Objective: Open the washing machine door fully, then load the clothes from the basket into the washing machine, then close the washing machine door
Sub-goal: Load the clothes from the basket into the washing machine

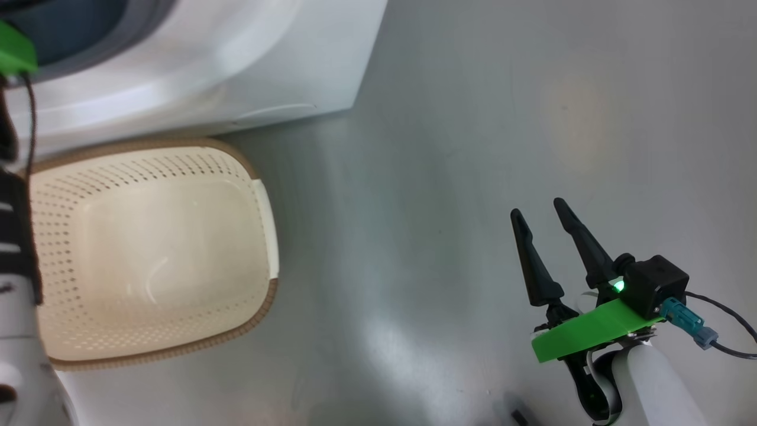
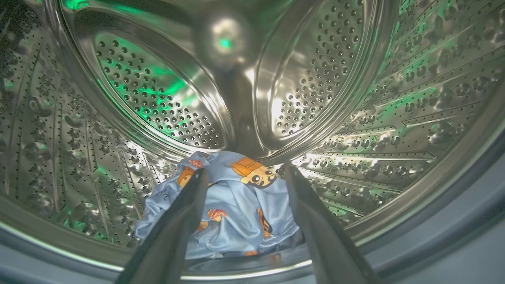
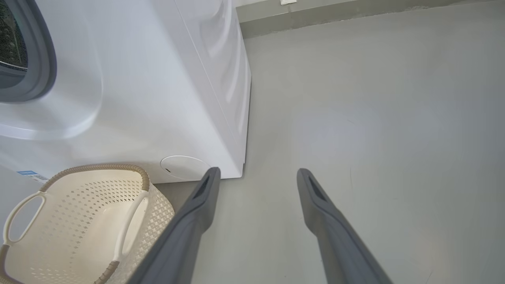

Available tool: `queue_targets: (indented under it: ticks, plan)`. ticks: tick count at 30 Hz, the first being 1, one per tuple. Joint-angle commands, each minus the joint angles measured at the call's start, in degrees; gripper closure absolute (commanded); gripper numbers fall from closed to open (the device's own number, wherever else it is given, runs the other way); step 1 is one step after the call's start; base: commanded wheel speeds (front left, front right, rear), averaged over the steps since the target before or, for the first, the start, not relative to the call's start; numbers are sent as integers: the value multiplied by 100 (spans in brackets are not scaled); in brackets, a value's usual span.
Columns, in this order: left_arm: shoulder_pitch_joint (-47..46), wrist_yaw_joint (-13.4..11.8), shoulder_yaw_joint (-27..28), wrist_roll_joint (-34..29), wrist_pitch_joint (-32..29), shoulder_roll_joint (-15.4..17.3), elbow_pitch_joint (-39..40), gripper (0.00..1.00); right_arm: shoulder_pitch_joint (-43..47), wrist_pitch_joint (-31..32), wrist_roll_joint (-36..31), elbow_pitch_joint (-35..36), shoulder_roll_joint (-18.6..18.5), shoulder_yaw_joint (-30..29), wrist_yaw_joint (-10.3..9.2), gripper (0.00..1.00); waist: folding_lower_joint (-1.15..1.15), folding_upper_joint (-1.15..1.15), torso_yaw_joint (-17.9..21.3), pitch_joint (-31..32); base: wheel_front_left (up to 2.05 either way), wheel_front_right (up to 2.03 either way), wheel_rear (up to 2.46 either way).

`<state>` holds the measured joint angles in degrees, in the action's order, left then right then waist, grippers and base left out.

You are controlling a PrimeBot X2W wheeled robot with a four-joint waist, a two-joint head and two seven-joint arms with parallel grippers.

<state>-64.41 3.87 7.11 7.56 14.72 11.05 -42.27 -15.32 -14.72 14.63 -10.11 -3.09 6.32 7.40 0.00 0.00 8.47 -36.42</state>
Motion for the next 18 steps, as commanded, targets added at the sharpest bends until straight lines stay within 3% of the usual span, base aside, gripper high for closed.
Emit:
queue_targets:
  ticks: [1, 18]
  plan:
    - [217, 28, 103, 26, 28, 221, 120, 0, 21, -28, 21, 91, -6, 85, 9, 0, 0, 0, -116, 218, 0, 0, 0]
    - [1729, 164, 375, 151, 28, -65, 896, 0, 51, -28, -20, -19, -62, 117, 9, 0, 0, 0, -272, 1073, 0, 0, 0]
